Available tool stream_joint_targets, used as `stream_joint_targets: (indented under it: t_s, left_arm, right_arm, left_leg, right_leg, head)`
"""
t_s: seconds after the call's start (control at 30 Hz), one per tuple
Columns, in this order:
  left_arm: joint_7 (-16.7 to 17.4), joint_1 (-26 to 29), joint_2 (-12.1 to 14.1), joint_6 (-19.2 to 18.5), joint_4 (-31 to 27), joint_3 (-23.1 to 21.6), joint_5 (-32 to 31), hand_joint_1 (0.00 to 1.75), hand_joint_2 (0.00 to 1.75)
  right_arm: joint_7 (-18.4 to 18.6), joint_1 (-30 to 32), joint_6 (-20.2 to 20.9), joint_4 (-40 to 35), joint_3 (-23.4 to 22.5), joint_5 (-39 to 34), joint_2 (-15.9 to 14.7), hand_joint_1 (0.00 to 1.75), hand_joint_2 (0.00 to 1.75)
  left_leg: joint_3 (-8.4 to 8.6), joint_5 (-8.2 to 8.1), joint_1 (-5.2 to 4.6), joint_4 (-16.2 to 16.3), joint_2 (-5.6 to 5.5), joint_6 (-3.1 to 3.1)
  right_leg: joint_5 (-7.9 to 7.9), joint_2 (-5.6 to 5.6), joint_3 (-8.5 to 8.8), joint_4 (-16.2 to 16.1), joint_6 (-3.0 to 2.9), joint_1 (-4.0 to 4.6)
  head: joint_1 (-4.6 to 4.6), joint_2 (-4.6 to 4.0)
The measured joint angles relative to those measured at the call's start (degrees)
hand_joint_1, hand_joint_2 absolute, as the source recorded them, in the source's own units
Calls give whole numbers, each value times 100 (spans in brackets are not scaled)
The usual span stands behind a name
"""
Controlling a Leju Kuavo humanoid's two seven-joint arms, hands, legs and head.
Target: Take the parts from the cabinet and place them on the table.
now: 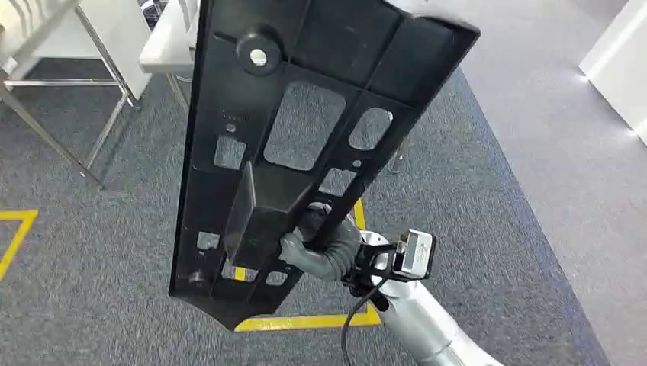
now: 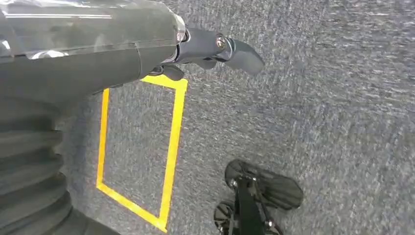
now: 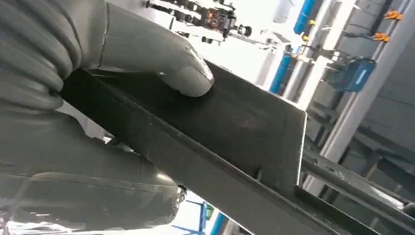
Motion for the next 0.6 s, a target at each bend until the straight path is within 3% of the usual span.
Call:
stream_joint_targets:
  t_s: [0.1,0.13,0.2,0.23,0.27,0.3,0.33,0.4,0.47,0.57,0.6]
  left_arm:
    - [0,1,-2,-2,0,-9,0,0,175]
    - [-2,-10,0,-2,0,-13,0,0,175]
    - [0,-17,0,-4,0,-28,0,0,175]
    - [0,-12,0,-7,0,-39,0,0,175]
    - [0,-6,0,-7,0,-46,0,0,175]
    - [0,-4,0,-7,0,-48,0,0,175]
    - [0,-4,0,-9,0,-50,0,0,175]
    - [0,-8,-2,-11,0,-55,0,0,175]
    - [0,-23,0,-11,0,-57,0,0,175]
    - [4,-33,0,-11,0,-70,0,0,175]
    - [7,-46,2,-9,0,-77,0,0,175]
  right_arm:
    - [-2,3,-4,-20,-2,2,0,166,175]
    - [-7,-3,-4,-26,-11,2,0,166,175]
    - [-11,18,-7,-26,-22,4,-4,166,175]
    - [-11,43,-9,-26,-33,4,-15,166,175]
    - [-9,60,-7,-26,-37,4,-24,166,175]
    - [-11,70,-7,-26,-37,7,-31,166,175]
    - [-9,71,-7,-26,-39,7,-33,166,175]
    - [-9,66,-7,-26,-48,7,-33,166,175]
    - [-11,58,-7,-26,-55,11,-35,166,175]
    - [-17,60,-9,-26,-70,15,-35,166,175]
    - [-22,65,-7,-39,-74,15,-28,166,175]
  left_leg:
    - [64,16,48,-65,9,104]
    - [86,-7,49,-74,11,145]
    - [108,-36,44,-73,17,180]
    - [118,-54,43,-70,18,180]
    - [137,-74,44,-68,16,174]
    - [169,-100,44,-68,12,167]
    - [215,-132,44,-68,6,155]
    - [336,-219,44,-68,0,112]
    - [346,-302,9,-44,-3,35]
    - [395,-364,27,-119,26,-65]
    - [437,-408,49,-99,22,-100]
  right_leg:
    - [-65,-5,23,42,106,-18]
    - [-192,-15,-83,278,142,-15]
    - [-610,-18,-601,1213,196,-48]
    - [-736,-19,-878,1665,215,-56]
    - [-725,-24,-1059,1896,224,-65]
    - [-572,-30,-1083,1818,227,-72]
    - [-308,-32,-971,1503,219,-80]
    - [355,-47,-482,377,165,-81]
    - [258,-57,-341,40,106,-32]
    - [181,-29,-328,60,-10,-6]
    - [194,-24,-238,-5,-56,-65]
  head:
    - [-2,0]
    - [0,0]
    - [0,0]
    - [0,0]
    - [0,0]
    - [0,0]
    - [0,0]
    - [0,0]
    - [0,0]
    - [-2,0]
    - [-2,0]
